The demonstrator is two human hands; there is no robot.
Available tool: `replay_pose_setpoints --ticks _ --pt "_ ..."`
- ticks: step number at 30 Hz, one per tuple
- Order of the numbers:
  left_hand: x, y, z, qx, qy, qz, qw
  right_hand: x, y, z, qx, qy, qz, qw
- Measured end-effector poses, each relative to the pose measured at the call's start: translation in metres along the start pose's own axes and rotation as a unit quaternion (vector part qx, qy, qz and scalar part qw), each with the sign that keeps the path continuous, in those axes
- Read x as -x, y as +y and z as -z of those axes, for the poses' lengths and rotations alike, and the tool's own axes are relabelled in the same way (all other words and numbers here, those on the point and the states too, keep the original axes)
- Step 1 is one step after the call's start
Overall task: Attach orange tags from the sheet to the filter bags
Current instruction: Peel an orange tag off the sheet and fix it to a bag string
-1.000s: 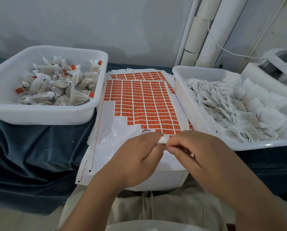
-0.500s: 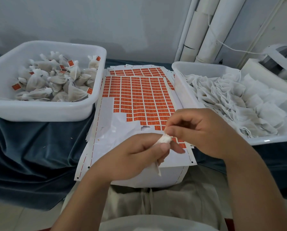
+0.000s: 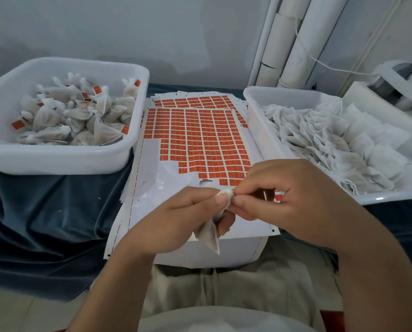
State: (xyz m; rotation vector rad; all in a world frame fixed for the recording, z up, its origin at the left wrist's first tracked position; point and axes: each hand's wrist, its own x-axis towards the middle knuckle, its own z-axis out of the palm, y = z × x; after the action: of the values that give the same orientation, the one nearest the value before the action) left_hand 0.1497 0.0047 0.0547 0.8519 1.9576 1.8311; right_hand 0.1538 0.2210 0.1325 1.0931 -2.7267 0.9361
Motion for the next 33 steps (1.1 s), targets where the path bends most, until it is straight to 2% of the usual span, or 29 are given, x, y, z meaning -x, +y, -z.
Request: replay_pose_setpoints --ticks 3,7,9,10,12,14,15,16,19,21,23,27,33 --pt "0.001 0.0 0.004 -0.011 -0.024 0.0 1.0 -0.003 0.0 0.0 0.043 -0.007 -0.005 0.999" --pt "0.0 -0.008 0.007 0.063 -0.037 0.024 0.997 0.0 0.005 -0.009 -0.008 0.043 -0.032 0.999" --pt "-0.002 -0.012 0.007 0.102 -0.032 0.015 0.994 0.001 0.009 -0.013 -0.077 0.037 -0.049 0.995" --pt "-0.003 -0.014 0.007 0.123 -0.027 0.005 0.992 0.0 0.011 -0.014 -0.146 -0.001 -0.06 0.987" --pt "-0.005 -0.016 0.007 0.157 -0.014 -0.012 0.987 -0.002 0.012 -0.017 -0.308 -0.07 -0.102 0.943" --pt "-0.006 -0.018 0.005 0.184 -0.005 -0.029 0.982 -0.006 0.012 -0.022 -0.422 -0.063 -0.17 0.888" --pt "-0.006 -0.018 0.003 0.206 -0.009 -0.038 0.978 -0.007 0.012 -0.024 -0.437 -0.046 -0.189 0.878" --pt "-0.007 -0.018 0.001 0.231 -0.019 -0.047 0.972 -0.008 0.013 -0.025 -0.412 -0.028 -0.188 0.891" --pt "-0.008 -0.017 -0.004 0.287 -0.047 -0.058 0.955 -0.007 0.007 -0.025 -0.225 0.029 -0.125 0.966" --pt "-0.009 -0.016 -0.006 0.307 -0.054 -0.067 0.948 -0.006 0.001 -0.024 -0.124 0.065 -0.083 0.987" --pt "-0.008 -0.015 -0.007 0.321 -0.06 -0.081 0.942 -0.006 -0.005 -0.026 -0.075 0.08 -0.057 0.992" --pt "-0.009 -0.014 -0.008 0.341 -0.076 -0.094 0.932 -0.003 -0.006 -0.027 -0.1 0.075 -0.069 0.99" --pt "-0.008 -0.014 -0.007 0.306 -0.058 -0.066 0.948 -0.001 -0.007 -0.027 -0.102 0.082 -0.069 0.989"
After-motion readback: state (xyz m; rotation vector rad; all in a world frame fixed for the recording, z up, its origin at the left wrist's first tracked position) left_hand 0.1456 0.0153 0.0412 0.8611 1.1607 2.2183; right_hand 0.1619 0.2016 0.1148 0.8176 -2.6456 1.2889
